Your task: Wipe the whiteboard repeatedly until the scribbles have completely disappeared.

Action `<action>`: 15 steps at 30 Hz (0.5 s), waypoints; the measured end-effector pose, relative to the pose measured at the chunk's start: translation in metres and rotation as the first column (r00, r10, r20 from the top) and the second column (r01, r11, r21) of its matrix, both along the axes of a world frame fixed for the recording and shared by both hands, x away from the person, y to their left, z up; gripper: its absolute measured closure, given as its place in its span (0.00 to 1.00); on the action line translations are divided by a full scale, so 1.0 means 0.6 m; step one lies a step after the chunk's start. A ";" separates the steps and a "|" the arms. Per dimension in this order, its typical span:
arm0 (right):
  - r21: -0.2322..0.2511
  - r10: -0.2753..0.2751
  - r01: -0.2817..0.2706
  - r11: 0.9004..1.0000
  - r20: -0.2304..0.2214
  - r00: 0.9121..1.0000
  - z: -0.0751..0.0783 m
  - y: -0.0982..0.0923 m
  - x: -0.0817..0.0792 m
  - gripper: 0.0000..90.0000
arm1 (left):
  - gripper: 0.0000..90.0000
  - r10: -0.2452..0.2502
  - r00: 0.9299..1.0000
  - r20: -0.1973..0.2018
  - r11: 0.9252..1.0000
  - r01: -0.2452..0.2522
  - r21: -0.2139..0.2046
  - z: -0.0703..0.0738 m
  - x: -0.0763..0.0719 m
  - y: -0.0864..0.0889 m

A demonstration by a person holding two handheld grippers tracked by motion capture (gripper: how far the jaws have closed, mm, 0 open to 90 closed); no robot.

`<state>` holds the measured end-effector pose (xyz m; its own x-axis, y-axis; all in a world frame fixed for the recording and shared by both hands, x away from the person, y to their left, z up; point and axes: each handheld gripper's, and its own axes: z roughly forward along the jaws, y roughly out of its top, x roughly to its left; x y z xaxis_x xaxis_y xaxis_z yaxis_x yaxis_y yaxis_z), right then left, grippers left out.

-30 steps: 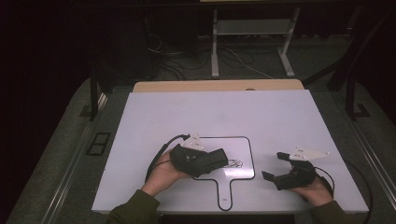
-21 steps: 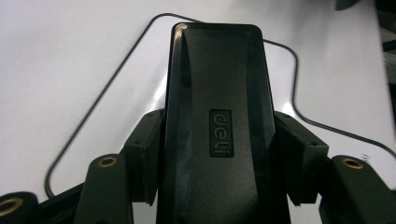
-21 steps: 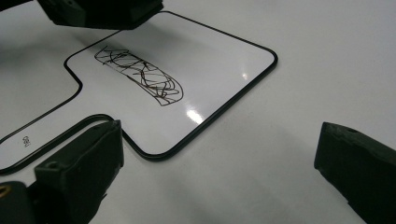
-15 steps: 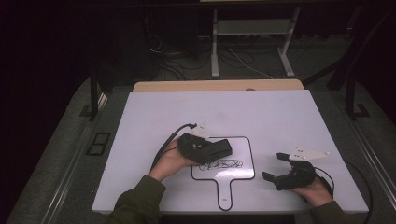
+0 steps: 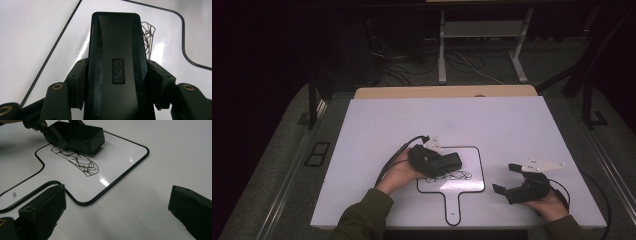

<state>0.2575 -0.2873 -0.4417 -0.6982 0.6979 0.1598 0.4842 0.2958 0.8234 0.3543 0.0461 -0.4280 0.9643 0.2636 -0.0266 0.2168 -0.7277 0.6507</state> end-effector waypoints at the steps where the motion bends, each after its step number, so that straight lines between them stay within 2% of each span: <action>1: 0.000 -0.001 0.001 1.000 -0.001 1.000 0.000 0.001 0.000 0.00 | 0.43 0.006 1.000 -0.001 1.000 -0.006 -0.005 -0.002 0.000 -0.001; 6: -0.002 0.001 -0.001 1.000 0.001 1.000 0.000 0.001 0.000 0.00 | 0.43 -0.004 1.000 -0.008 1.000 0.004 0.012 -0.011 0.002 0.000; 11: -0.001 -0.002 0.002 1.000 0.000 1.000 0.000 0.000 0.000 0.00 | 0.43 -0.003 1.000 -0.020 1.000 0.002 -0.010 -0.016 0.002 0.002; 15: -0.001 -0.001 0.001 1.000 -0.001 1.000 0.000 0.000 0.000 0.00 | 0.43 -0.012 1.000 -0.021 1.000 0.012 -0.010 -0.017 0.002 0.004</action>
